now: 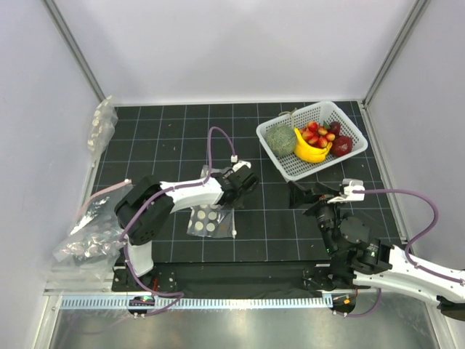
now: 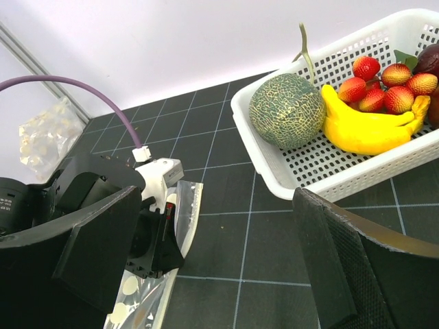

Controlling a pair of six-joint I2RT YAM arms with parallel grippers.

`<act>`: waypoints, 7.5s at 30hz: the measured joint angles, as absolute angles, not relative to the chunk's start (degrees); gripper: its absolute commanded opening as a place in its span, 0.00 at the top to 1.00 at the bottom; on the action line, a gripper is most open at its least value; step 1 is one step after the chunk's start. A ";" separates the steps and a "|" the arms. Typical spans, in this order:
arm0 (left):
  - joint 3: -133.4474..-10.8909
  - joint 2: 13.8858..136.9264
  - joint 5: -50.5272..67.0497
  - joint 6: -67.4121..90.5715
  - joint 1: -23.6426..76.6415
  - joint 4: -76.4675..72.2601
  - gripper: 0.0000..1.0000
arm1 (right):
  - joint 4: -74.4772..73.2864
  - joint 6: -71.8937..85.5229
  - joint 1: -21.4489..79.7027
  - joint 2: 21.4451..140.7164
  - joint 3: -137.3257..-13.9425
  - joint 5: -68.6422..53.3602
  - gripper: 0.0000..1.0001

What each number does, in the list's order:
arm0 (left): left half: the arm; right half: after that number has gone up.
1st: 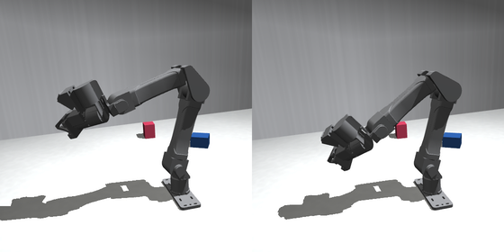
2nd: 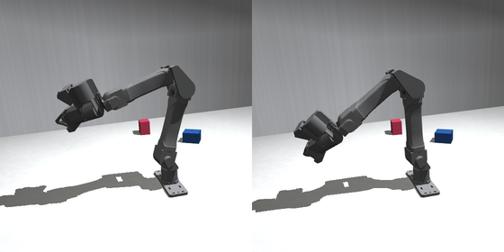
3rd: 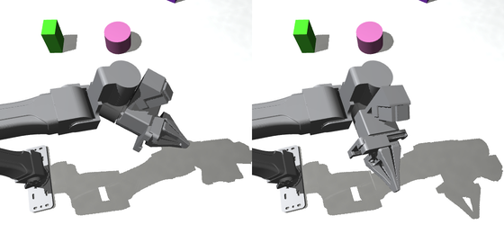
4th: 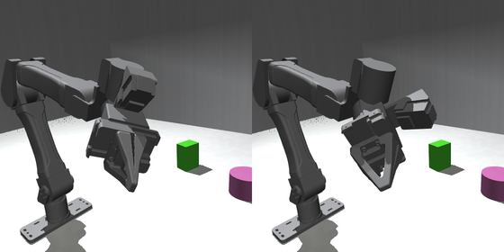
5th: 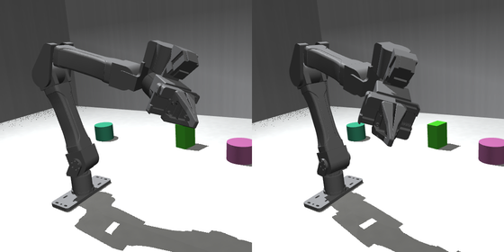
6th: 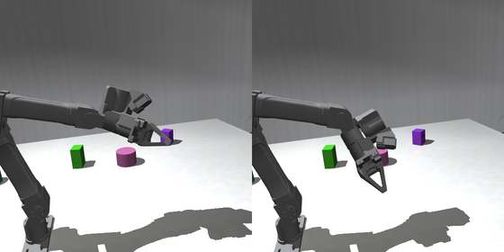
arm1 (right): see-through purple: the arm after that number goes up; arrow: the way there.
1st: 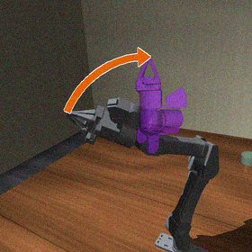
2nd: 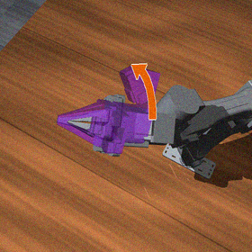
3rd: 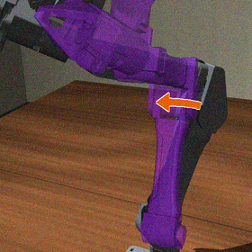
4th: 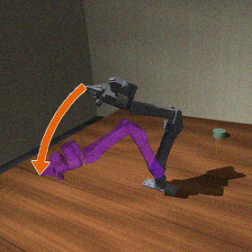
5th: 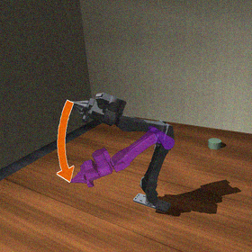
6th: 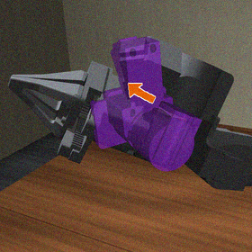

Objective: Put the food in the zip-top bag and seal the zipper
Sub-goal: Pick up the zipper food storage bag at the center of the board.

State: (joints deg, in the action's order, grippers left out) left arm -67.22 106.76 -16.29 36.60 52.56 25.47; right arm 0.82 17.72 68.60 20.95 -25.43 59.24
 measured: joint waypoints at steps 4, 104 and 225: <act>-67.18 106.69 -15.44 35.42 52.42 24.84 1.00 | 0.84 17.69 68.60 21.41 -25.43 59.07 0.00; -19.57 46.57 10.90 38.54 46.96 -33.34 1.00 | 18.04 18.22 63.13 55.46 -28.51 -4.62 0.47; -16.84 50.35 2.37 39.75 53.30 -47.53 0.16 | 23.11 26.30 63.16 50.72 -25.34 16.12 0.99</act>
